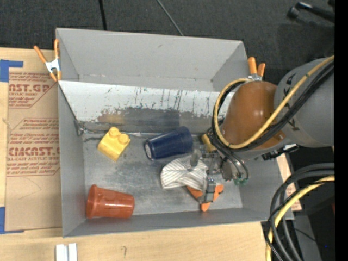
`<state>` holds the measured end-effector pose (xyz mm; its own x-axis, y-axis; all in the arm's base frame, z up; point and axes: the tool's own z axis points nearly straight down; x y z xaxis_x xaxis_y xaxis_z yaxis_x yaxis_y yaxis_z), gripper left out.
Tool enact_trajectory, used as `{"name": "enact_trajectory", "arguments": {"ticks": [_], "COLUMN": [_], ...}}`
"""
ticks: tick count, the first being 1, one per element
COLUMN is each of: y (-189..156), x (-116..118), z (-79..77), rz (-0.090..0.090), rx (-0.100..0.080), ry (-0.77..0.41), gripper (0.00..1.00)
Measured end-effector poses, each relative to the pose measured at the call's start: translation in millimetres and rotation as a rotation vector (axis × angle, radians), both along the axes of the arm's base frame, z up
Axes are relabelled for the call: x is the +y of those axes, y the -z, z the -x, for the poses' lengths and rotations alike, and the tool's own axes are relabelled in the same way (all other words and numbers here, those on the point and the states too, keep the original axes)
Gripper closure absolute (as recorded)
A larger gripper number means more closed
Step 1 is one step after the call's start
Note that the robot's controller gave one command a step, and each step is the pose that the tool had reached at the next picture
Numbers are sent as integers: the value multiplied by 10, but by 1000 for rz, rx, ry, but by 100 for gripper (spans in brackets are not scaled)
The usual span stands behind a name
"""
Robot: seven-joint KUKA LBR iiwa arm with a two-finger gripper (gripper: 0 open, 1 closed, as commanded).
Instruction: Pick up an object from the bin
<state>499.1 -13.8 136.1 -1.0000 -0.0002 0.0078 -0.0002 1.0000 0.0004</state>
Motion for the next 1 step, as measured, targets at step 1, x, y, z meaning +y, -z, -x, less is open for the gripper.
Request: {"name": "enact_trajectory", "arguments": {"ticks": [1], "y": [-41], "x": [0], "z": [-20], "rz": [0], "rx": [-8], "ry": [0], "gripper": [0]}}
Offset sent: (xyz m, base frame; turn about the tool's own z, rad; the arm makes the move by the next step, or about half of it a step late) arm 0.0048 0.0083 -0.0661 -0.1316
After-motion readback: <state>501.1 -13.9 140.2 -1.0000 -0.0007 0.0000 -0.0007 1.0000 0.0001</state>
